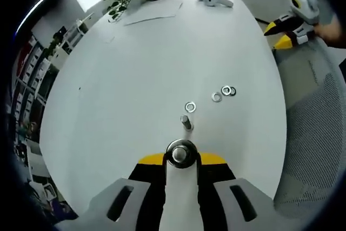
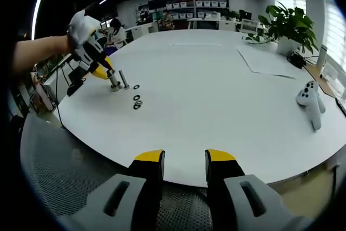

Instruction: Place the washer onto the threaded stud by aligning its center hole with the stud, sliding it down to the base, and recovering from edge contact or off-axis alignment until the washer reaches the visible bottom stop.

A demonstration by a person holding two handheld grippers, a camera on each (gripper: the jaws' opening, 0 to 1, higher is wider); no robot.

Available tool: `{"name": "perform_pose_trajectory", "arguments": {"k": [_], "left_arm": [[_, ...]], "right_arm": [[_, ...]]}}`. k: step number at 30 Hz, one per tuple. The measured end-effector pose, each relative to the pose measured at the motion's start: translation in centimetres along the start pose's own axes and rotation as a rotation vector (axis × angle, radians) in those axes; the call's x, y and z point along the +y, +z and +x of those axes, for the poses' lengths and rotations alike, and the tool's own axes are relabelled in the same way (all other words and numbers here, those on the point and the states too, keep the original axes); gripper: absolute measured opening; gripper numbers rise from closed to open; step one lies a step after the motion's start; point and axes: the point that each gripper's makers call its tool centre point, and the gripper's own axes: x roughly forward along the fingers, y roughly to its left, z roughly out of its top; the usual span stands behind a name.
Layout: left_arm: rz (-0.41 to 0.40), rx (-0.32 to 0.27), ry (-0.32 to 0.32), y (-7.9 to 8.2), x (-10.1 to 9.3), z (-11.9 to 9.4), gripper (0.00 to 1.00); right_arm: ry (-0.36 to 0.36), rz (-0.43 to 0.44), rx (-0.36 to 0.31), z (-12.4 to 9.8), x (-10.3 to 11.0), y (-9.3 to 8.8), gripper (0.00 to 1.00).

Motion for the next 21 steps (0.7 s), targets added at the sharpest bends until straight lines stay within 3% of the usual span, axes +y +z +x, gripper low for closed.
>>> {"name": "perform_pose_trajectory", "arguments": {"k": [6, 11, 21], "left_arm": [[-0.020, -0.001, -0.020, 0.27, 0.33, -0.03, 0.19], [0.010, 0.024, -0.033, 0.25, 0.20, -0.03, 0.19], [0.139, 0.167, -0.102, 0.34, 0.20, 0.20, 0.19]], "right_arm": [[-0.002, 0.001, 0.000, 0.01, -0.05, 0.00, 0.33], [-0.003, 0.001, 0.000, 0.02, -0.08, 0.00, 0.33], [-0.003, 0.001, 0.000, 0.01, -0.07, 0.00, 0.33]]}}
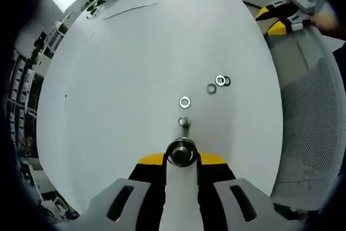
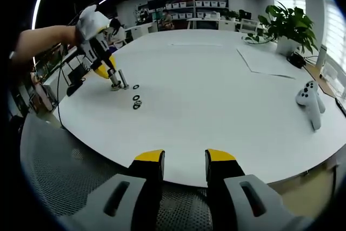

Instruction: Place the washer onto the threaded stud by aligning its center hole with the stud, sliding it down to the base, and recovering from edge contact or off-axis alignment until the washer reaches the visible bottom stop.

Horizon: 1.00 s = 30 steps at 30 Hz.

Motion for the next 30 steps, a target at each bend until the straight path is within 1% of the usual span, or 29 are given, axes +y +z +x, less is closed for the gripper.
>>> {"name": "perform_pose_trajectory", "arguments": {"k": [1, 5, 13, 20, 21, 22, 24, 26, 27, 29, 30], "left_arm": [[0.000, 0.017, -0.012, -0.2, -0.1, 0.1, 0.19], [0.006, 0.038, -0.027, -0.4, -0.1, 1.1, 0.19], [0.000, 0.056, -0.040, -0.7, -0.3, 2.6, 0.19], [-0.011, 0.058, -0.034, -0.9, -0.3, 3.1, 0.19], [-0.013, 0.054, -0.024, -0.9, -0.2, 3.2, 0.19], [-0.019, 0.039, -0.027, -0.7, -0.2, 3.3, 0.20], [-0.031, 0.030, -0.024, -0.8, -0.3, 3.2, 0.20], [-0.022, 0.013, -0.011, -0.9, -0.3, 2.9, 0.21], [-0.025, 0.008, -0.006, -0.9, -0.3, 2.7, 0.23], [-0.065, -0.020, 0.026, -0.9, 0.1, 2.3, 0.28], [-0.064, -0.033, 0.034, -0.9, 0.2, 2.0, 0.30]], "right_arm": [[0.000, 0.000, 0.000, 0.0, 0.0, 0.0, 0.33], [-0.001, 0.001, -0.001, 0.0, 0.0, 0.0, 0.33], [-0.003, 0.002, -0.003, 0.0, 0.0, 0.0, 0.33], [-0.002, 0.001, -0.002, 0.0, 0.0, 0.0, 0.33], [-0.002, 0.001, -0.001, 0.0, 0.0, 0.0, 0.33], [-0.002, 0.001, -0.001, 0.0, 0.0, 0.0, 0.33], [-0.001, 0.000, 0.000, 0.0, 0.0, 0.0, 0.33], [-0.001, 0.000, 0.001, 0.0, 0.0, 0.0, 0.33], [0.000, -0.001, 0.002, 0.0, 0.0, 0.0, 0.33], [0.001, -0.001, 0.003, 0.0, 0.0, 0.0, 0.33], [0.002, -0.002, 0.003, 0.0, 0.1, -0.1, 0.33]]}}
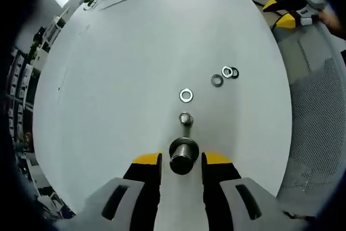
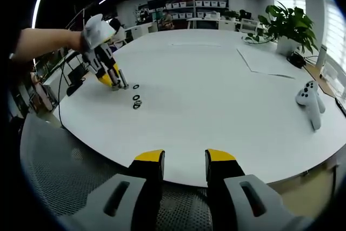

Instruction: Place the washer onto the threaded stud by aligning its center hole with the stud, sliding it down to the base, and recovering from edge contact or off-axis alignment until the washer reaches the visible bottom stop.

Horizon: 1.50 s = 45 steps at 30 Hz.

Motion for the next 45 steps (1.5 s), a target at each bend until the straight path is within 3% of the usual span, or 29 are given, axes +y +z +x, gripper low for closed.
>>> {"name": "perform_pose_trajectory", "arguments": {"k": [6, 8, 14, 18, 20, 21, 22, 25, 28, 30, 34, 39, 42, 45], "left_arm": [[-0.056, -0.102, 0.050, -0.2, -0.5, -2.4, 0.32], [-0.120, -0.155, 0.057, -0.1, -0.9, -3.2, 0.33], [-0.199, -0.273, 0.142, -0.6, -1.5, -6.1, 0.33], [-0.427, -0.464, 0.188, -0.6, -2.2, -8.8, 0.34], [-0.520, -0.532, 0.221, -1.3, -2.7, -10.0, 0.35], [-0.528, -0.538, 0.228, -1.5, -2.8, -10.2, 0.36], [-0.541, -0.572, 0.308, -2.4, -2.8, -11.0, 0.37], [-0.615, -0.605, 0.324, -3.3, -4.5, -11.6, 0.39], [-0.644, -0.625, 0.383, -4.5, -5.1, -12.4, 0.42], [-0.692, -0.672, 0.395, -4.9, -5.7, -13.0, 0.44], [-0.828, -0.760, 0.356, -5.2, -7.5, -12.7, 0.52], [-0.893, -0.727, 0.334, -6.0, -10.1, -10.2, 0.51], [-0.942, -0.729, 0.311, -5.9, -11.1, -9.8, 0.51], [-1.001, -0.806, 0.328, -5.7, -11.0, -10.2, 0.50]], "right_arm": [[0.004, -0.002, 0.001, 0.0, 0.0, 0.0, 0.33], [0.005, -0.002, 0.000, 0.0, 0.1, 0.0, 0.33], [0.011, -0.004, -0.005, 0.0, 0.1, 0.1, 0.33], [0.011, -0.005, -0.008, 0.0, 0.2, 0.1, 0.32], [0.010, -0.004, -0.010, 0.0, 0.2, 0.1, 0.32], [0.010, -0.004, -0.010, 0.0, 0.2, 0.1, 0.32], [0.006, -0.004, -0.009, 0.0, 0.1, 0.1, 0.33], [0.005, -0.003, -0.007, 0.0, 0.1, 0.1, 0.33], [0.004, -0.003, -0.006, 0.0, 0.0, 0.1, 0.33], [0.004, -0.003, -0.008, 0.0, 0.0, 0.1, 0.33], [0.006, -0.002, -0.001, 0.0, 0.1, 0.0, 0.34], [0.009, -0.006, 0.020, 0.0, 0.2, -0.3, 0.33], [0.031, -0.014, 0.017, 0.1, 0.5, -0.3, 0.34], [0.017, -0.018, 0.049, 0.2, 0.3, -0.7, 0.34]]}}
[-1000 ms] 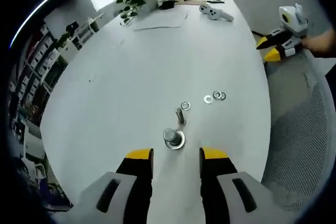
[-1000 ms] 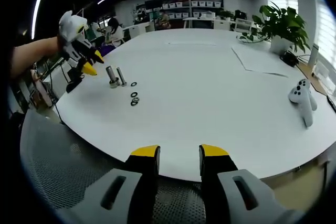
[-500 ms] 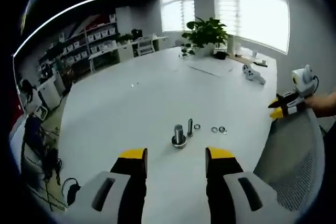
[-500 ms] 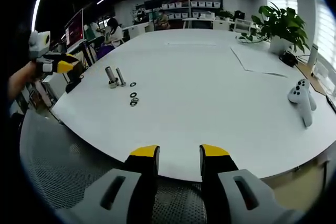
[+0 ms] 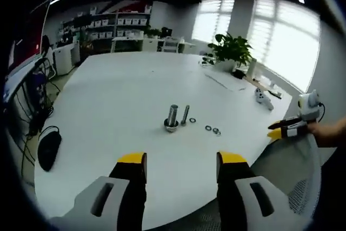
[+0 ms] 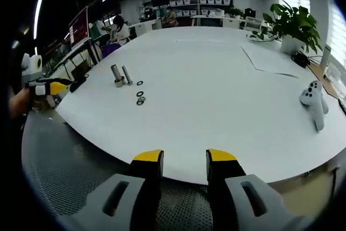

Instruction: Place the washer onto the threaded stud by aligning its center hole with the stud, sliding it down to the base, and recovering from edge contact or off-axis alignment until the washer reaches the visible bottom stop.

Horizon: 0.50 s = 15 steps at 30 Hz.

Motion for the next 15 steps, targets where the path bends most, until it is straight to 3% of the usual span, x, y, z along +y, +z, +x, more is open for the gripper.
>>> {"name": "perform_pose_trajectory", "arguments": {"k": [8, 12, 15], "left_arm": [[-0.004, 0.006, 0.007, -0.4, -0.6, 0.2, 0.49], [0.070, 0.036, 0.023, -1.0, -1.0, 0.4, 0.51], [0.070, 0.076, 0.018, -1.8, -1.0, 0.8, 0.50]], "right_arm": [[0.003, 0.006, -0.025, -0.1, 0.0, 0.3, 0.34], [0.017, -0.004, -0.035, -0.1, 0.2, 0.4, 0.34], [0.026, -0.008, -0.041, -0.1, 0.3, 0.5, 0.34]]}}
